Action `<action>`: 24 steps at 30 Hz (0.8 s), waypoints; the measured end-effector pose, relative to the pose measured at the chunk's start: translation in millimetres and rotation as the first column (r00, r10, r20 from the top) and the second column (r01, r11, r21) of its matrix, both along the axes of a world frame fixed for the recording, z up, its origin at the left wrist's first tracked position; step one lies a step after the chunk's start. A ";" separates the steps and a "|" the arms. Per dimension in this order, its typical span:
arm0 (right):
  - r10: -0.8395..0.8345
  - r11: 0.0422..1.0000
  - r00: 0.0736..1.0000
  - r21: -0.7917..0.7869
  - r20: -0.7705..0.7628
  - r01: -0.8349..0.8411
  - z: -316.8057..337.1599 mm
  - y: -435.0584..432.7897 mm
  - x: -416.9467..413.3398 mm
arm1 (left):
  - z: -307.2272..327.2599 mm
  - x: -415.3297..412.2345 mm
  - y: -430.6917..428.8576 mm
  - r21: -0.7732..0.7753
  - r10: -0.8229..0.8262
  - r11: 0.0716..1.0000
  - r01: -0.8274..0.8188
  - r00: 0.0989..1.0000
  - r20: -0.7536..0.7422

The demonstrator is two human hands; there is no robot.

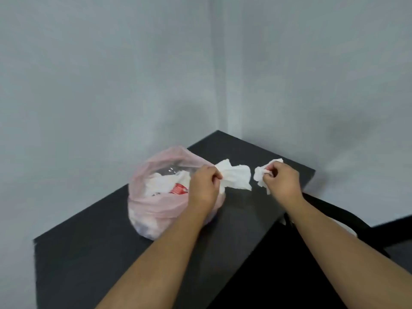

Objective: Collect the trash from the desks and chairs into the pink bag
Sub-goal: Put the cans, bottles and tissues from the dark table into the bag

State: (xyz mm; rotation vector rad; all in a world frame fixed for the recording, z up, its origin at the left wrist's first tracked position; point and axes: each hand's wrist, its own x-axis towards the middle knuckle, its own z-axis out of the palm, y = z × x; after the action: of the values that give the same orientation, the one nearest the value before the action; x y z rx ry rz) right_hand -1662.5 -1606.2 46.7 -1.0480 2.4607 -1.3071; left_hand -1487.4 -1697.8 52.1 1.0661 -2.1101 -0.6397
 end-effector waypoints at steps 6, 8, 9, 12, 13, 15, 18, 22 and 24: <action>0.239 0.969 0.968 -0.047 -0.073 -0.243 22.8 -90.9 100.9 | 22.6 94.5 -82.1 -0.084 0.245 0.969 -0.234 0.955 0.168; 0.287 0.958 0.952 0.019 -0.106 -0.287 13.9 -112.4 122.6 | 18.2 113.7 -101.1 -0.115 0.253 0.967 -0.227 0.914 0.317; 0.290 0.956 0.950 0.067 -0.115 -0.284 8.1 -117.9 129.3 | 15.4 119.8 -106.2 -0.130 0.237 0.971 -0.201 0.885 0.402; 0.355 0.922 0.931 0.198 -0.082 -0.333 -5.2 -126.0 142.4 | 6.4 132.9 -116.5 -0.140 0.164 0.985 -0.100 0.795 0.584; 0.385 0.904 0.921 0.227 -0.065 -0.362 -7.3 -126.0 144.0 | 4.7 135.3 -118.5 -0.147 0.148 0.986 -0.072 0.778 0.610; 0.389 0.894 0.918 0.269 -0.071 -0.358 -3.5 -122.7 143.1 | 5.1 138.2 -120.6 -0.190 0.146 0.981 -0.032 0.768 0.623; 0.307 0.935 0.949 0.211 -0.073 -0.286 13.6 -115.3 129.1 | 17.4 135.3 -117.0 -0.238 0.166 0.971 -0.030 0.803 0.572; 0.238 0.966 0.953 0.150 -0.186 -0.212 47.1 -84.5 95.0 | 49.1 107.9 -89.6 -0.254 0.120 0.967 0.005 0.871 0.476; 0.182 0.979 0.959 0.133 -0.219 -0.156 66.8 -48.5 70.4 | 63.5 81.2 -55.9 -0.256 0.048 0.963 0.079 0.889 0.455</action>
State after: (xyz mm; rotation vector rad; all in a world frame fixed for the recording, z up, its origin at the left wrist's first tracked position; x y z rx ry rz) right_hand -1592.0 -1654.6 113.5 -1.4159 2.5026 -1.0316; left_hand -1406.2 -1753.6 115.7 1.1231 -2.5205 -0.0946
